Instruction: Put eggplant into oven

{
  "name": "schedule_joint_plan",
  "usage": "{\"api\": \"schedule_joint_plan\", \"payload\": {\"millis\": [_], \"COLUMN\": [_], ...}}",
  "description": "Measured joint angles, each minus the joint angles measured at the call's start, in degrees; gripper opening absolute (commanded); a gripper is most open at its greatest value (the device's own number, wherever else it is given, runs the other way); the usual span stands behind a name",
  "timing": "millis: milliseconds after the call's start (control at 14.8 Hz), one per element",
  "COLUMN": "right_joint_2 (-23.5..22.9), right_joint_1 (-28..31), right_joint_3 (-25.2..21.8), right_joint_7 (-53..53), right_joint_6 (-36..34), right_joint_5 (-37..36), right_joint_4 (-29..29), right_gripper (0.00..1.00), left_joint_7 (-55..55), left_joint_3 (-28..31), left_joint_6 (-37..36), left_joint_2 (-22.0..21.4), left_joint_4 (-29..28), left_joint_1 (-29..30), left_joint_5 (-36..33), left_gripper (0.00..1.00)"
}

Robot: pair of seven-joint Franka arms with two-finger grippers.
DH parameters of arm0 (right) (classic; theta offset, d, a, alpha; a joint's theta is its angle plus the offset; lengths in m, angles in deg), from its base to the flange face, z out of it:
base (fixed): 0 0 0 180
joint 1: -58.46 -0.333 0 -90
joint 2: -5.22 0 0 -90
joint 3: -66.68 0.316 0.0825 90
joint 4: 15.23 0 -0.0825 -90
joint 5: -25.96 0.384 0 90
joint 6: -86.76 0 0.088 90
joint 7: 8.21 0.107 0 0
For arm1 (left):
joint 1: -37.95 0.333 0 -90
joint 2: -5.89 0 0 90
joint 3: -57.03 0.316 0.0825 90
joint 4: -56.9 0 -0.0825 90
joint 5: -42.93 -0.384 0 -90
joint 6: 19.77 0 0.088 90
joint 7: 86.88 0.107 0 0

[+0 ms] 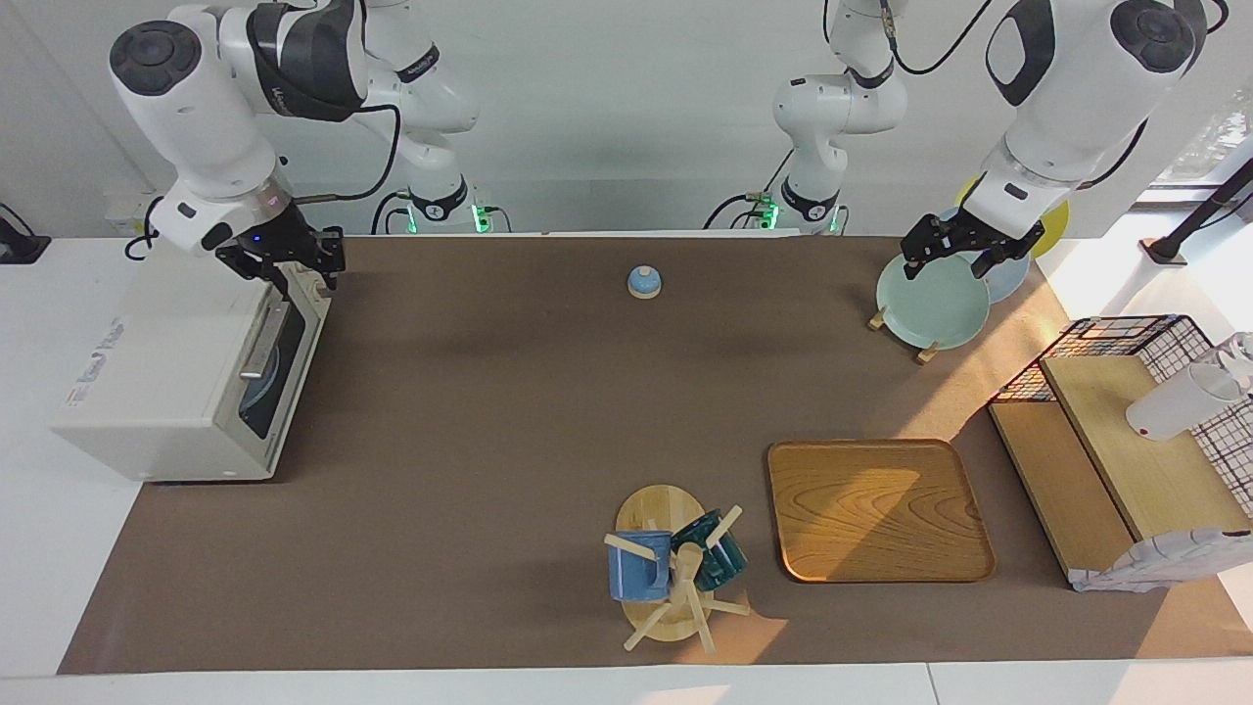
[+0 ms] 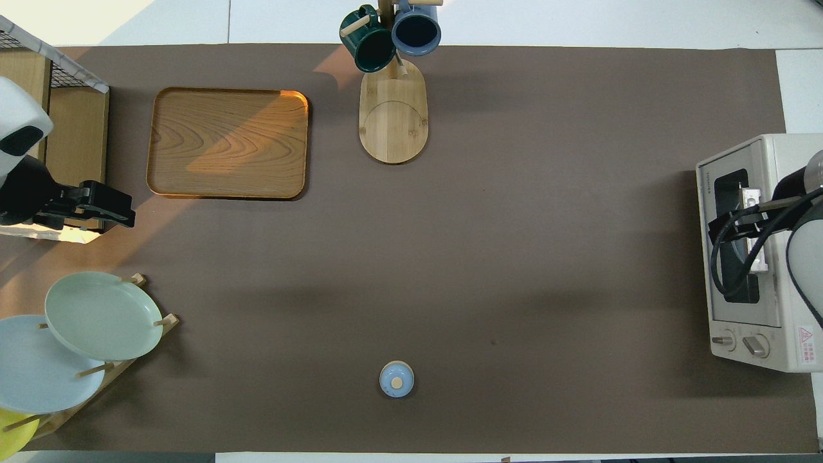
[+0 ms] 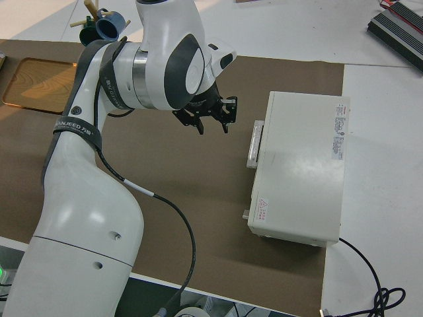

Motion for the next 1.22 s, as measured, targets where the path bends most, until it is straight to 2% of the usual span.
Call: {"api": "schedule_joint_plan", "payload": {"millis": [271,609,1218], "right_joint_2": [-0.32,-1.21,-1.43], "right_joint_1": [-0.18,-7.05,-8.27], "right_joint_3": [-0.10,-5.32,-6.88], "right_joint_7": [0.00,0.04,1.32], "right_joint_6": [0.00,-0.06,-0.56], "right_joint_5": [1.28,1.60,1.65], "right_joint_4": [1.23,4.07,5.10], "right_gripper": [1.00,1.00,1.00], "left_joint_7": [0.00,0.00,0.00], "left_joint_3": [0.00,0.00,0.00], "left_joint_6": [0.00,0.00,0.00], "left_joint_2": [0.00,0.00,0.00], "left_joint_4": [0.00,0.00,0.00], "left_joint_1": [0.00,0.00,0.00], "left_joint_5": [0.00,0.00,0.00], "left_gripper": [1.00,1.00,1.00]}}
